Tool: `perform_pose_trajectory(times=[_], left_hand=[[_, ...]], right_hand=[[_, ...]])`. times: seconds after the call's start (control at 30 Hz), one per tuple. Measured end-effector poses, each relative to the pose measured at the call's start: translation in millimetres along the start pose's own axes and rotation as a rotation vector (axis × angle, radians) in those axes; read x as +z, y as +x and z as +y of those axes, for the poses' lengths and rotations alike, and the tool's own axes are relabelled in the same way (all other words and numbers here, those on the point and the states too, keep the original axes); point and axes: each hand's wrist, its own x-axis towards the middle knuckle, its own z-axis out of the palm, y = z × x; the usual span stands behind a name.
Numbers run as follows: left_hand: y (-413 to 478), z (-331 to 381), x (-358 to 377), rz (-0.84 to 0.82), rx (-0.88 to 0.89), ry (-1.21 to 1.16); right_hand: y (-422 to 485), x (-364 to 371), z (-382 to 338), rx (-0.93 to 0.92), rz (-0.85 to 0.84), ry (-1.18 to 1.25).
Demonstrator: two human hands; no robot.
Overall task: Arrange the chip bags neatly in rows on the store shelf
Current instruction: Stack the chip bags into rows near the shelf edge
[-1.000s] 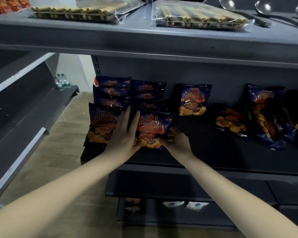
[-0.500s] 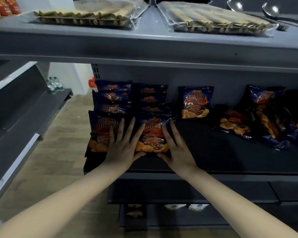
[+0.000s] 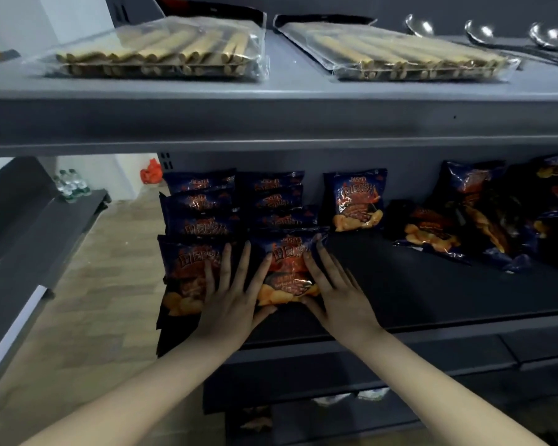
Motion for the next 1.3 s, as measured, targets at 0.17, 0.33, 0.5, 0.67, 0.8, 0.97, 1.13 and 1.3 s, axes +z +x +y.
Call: perform_pose_trajectory(times=[0.17,0.33,0.5,0.67,0.8,0.97,1.13,1.3], left_hand=[[-3.1,-0.4,-12.9,0.039,0.023,0.0],[13.7,21.9,-35.9,0.094,0.04,0.006],[51.4,62.7,-43.2,0.091,0.069,0.003],[94.0,114.5,-37.8,0.09,0.131,0.013],[127.6,162.7,-26.4,0.06,0.184,0.01],[166.7,228.9,-12.8,0.03,0.258,-0.016],[204.5,302.4,-4.0,-0.002,0.356,-0.035],[223.8,356.2,3.3,-0.053,0.467,-0.011]], right_hand=[[0.3,-5.7,4.9,-0.024,0.016,-0.031],[9.4,-24.6,15.9,-0.106,0.055,-0.042],[7.5,-45.6,53.6,-0.072,0.066,-0.046],[-3.2,-75.5,122.0,-0.016,0.08,-0.14],[-21.6,-99.4,179.0,0.054,0.096,-0.201],[-55.4,-121.4,248.2,0.183,0.059,-0.256],[-89.1,-141.3,297.0,0.235,0.049,-0.276],[-114.2,-153.2,334.3,0.195,0.015,-0.286]])
